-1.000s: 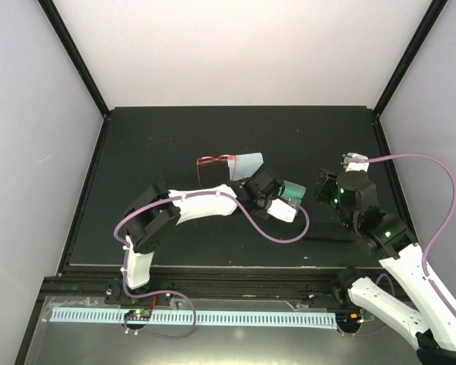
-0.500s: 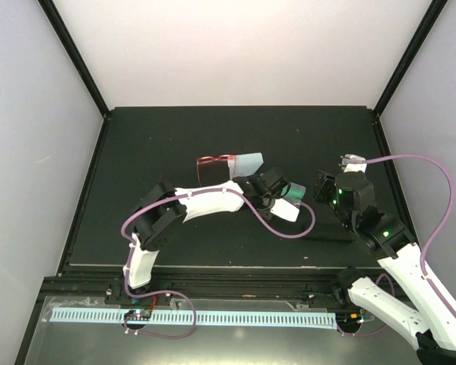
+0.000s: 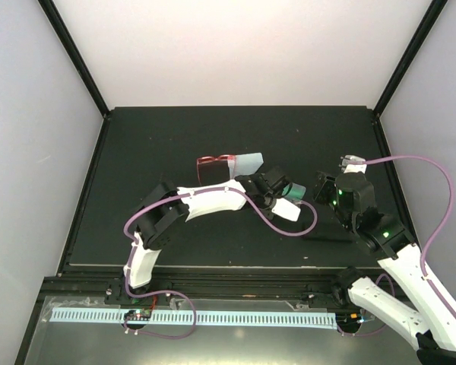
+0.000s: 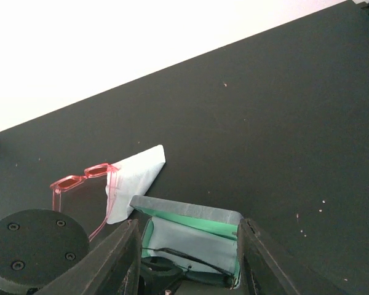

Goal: Organize the sunglasses
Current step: Place the sunglasses in the sunglasses case.

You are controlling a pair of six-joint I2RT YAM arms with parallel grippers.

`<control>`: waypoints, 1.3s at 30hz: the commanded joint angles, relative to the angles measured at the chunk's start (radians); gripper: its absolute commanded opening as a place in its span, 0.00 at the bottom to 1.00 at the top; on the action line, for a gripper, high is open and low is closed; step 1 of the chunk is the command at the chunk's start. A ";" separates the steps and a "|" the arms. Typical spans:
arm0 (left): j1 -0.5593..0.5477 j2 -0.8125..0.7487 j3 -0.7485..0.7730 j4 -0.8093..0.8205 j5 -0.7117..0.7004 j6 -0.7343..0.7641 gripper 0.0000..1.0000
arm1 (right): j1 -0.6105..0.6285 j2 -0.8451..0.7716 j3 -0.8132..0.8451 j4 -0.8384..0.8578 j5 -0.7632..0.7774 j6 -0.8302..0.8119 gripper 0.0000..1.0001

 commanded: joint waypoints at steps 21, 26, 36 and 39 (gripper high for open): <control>0.031 0.048 0.132 -0.005 0.006 -0.059 0.19 | -0.006 -0.033 0.002 -0.010 0.037 0.039 0.45; 0.037 0.059 0.179 -0.003 0.001 -0.107 0.26 | -0.006 -0.036 0.004 -0.017 0.045 0.041 0.45; 0.065 -0.037 0.093 0.044 0.112 -0.219 0.26 | -0.006 -0.020 0.000 -0.002 0.041 0.036 0.46; 0.085 -0.130 -0.011 0.155 0.174 -0.318 0.27 | -0.006 0.008 0.007 0.011 0.029 0.030 0.47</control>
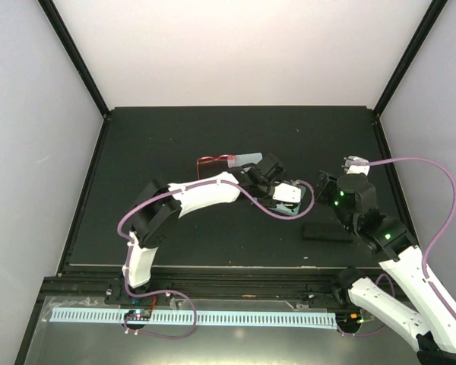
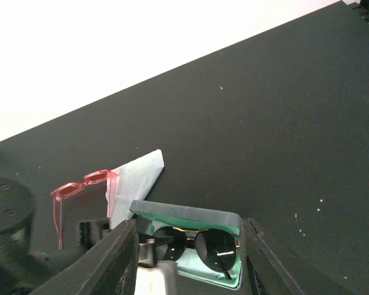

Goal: Organize the sunglasses
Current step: Place the sunglasses in the sunglasses case.

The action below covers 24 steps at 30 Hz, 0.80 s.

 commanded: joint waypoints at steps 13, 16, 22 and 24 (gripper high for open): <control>0.119 -0.610 -0.698 0.768 -0.112 -0.872 0.45 | -0.047 0.261 -0.077 0.105 -0.082 -0.013 0.48; 0.147 -0.700 -0.762 0.713 -0.192 -1.046 0.56 | -0.090 0.316 -0.152 0.183 -0.166 -0.017 0.48; 0.259 -0.790 -0.826 0.551 -0.012 -1.278 0.59 | -0.109 0.480 -0.212 0.299 -0.246 -0.027 0.47; 0.279 -0.812 -0.888 0.627 0.069 -1.304 0.60 | -0.111 0.527 -0.222 0.333 -0.248 -0.019 0.46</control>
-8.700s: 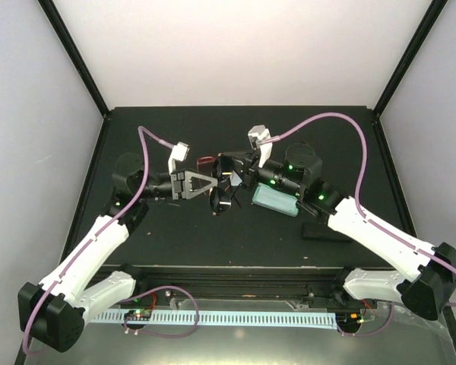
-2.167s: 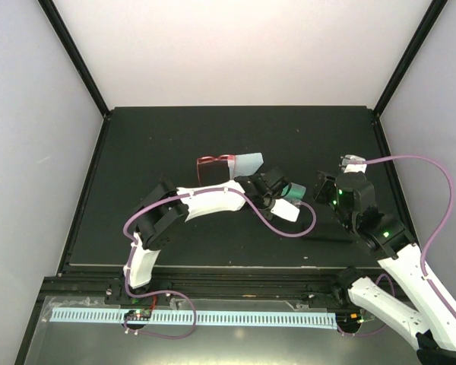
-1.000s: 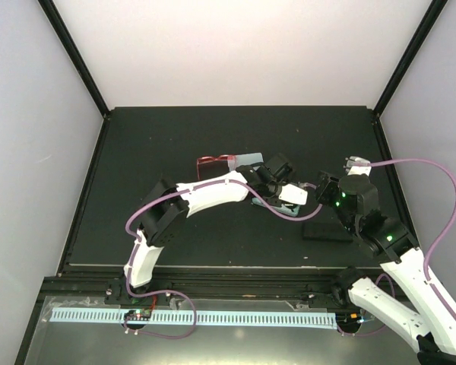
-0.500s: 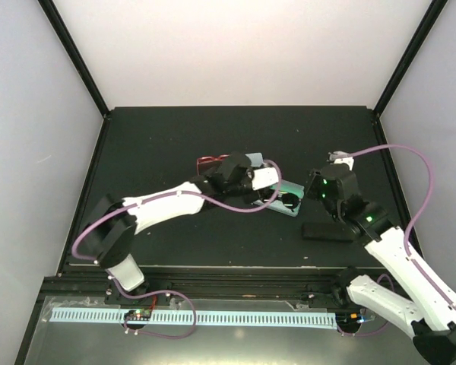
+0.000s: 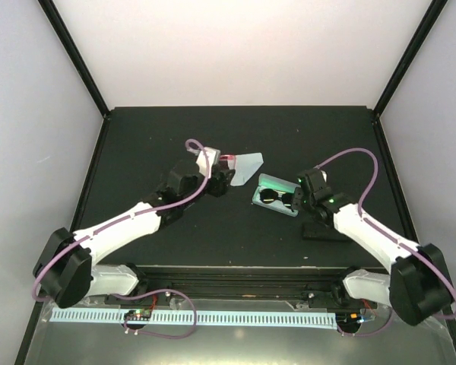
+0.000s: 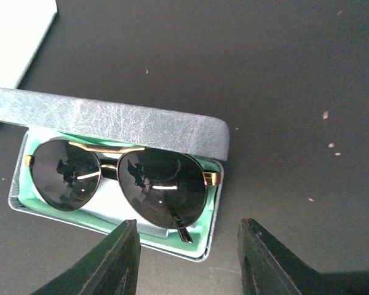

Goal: Organize the sunglasses
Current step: Place the sunglasses in the sunglasses case.

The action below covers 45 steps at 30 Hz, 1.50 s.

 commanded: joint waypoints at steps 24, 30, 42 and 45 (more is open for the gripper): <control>0.049 0.034 -0.196 0.135 0.299 -0.263 0.59 | -0.016 0.248 -0.046 0.306 -0.082 -0.009 0.44; 0.050 0.066 -0.186 0.143 0.327 -0.277 0.59 | -0.016 0.225 -0.028 0.254 -0.061 0.001 0.43; 0.013 0.250 -0.157 0.272 0.369 -0.337 0.50 | -0.015 0.017 0.104 0.106 -0.081 -0.067 0.46; -0.023 0.313 -0.147 0.328 0.352 -0.357 0.44 | -0.016 0.092 0.180 0.100 -0.031 -0.077 0.46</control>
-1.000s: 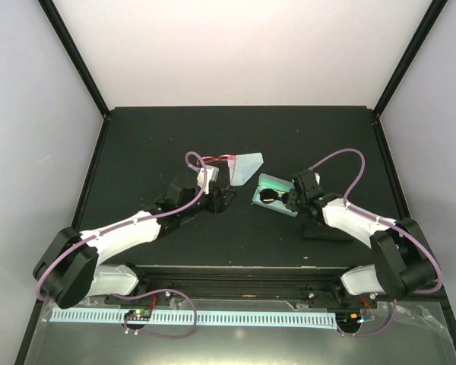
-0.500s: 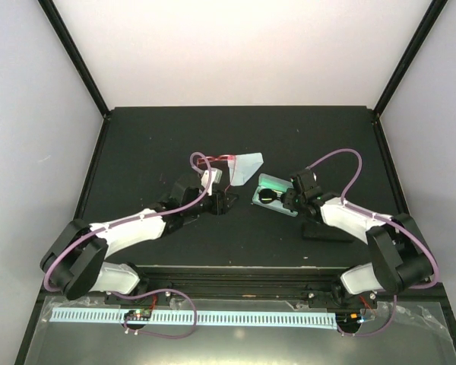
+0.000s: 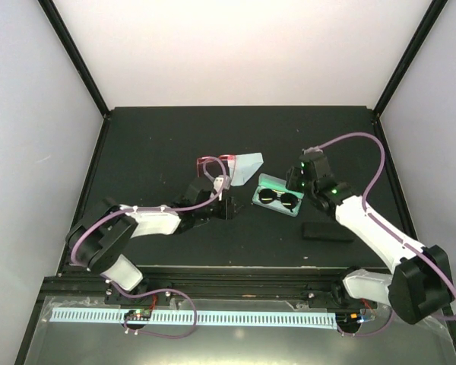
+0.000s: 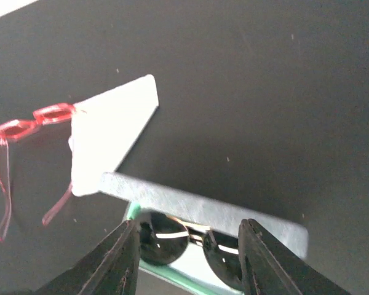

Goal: Organize the sunglasses
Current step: Place the sunglasses in the sunglasses case, then close the sunglasses case at the center of the board.

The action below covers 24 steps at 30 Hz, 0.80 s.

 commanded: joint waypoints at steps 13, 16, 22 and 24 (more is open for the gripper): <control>-0.157 0.333 0.195 0.106 -0.150 -0.138 0.24 | -0.008 0.389 0.260 -0.014 -0.016 -0.080 0.46; -0.171 0.367 0.226 0.072 -0.192 -0.148 0.19 | -0.007 0.394 0.237 -0.006 -0.053 -0.085 0.47; -0.216 0.402 0.265 -0.006 -0.333 -0.183 0.12 | -0.001 0.394 0.199 0.006 -0.078 -0.090 0.46; -0.231 0.414 0.279 -0.023 -0.365 -0.197 0.10 | 0.009 0.389 0.185 0.013 -0.077 -0.081 0.45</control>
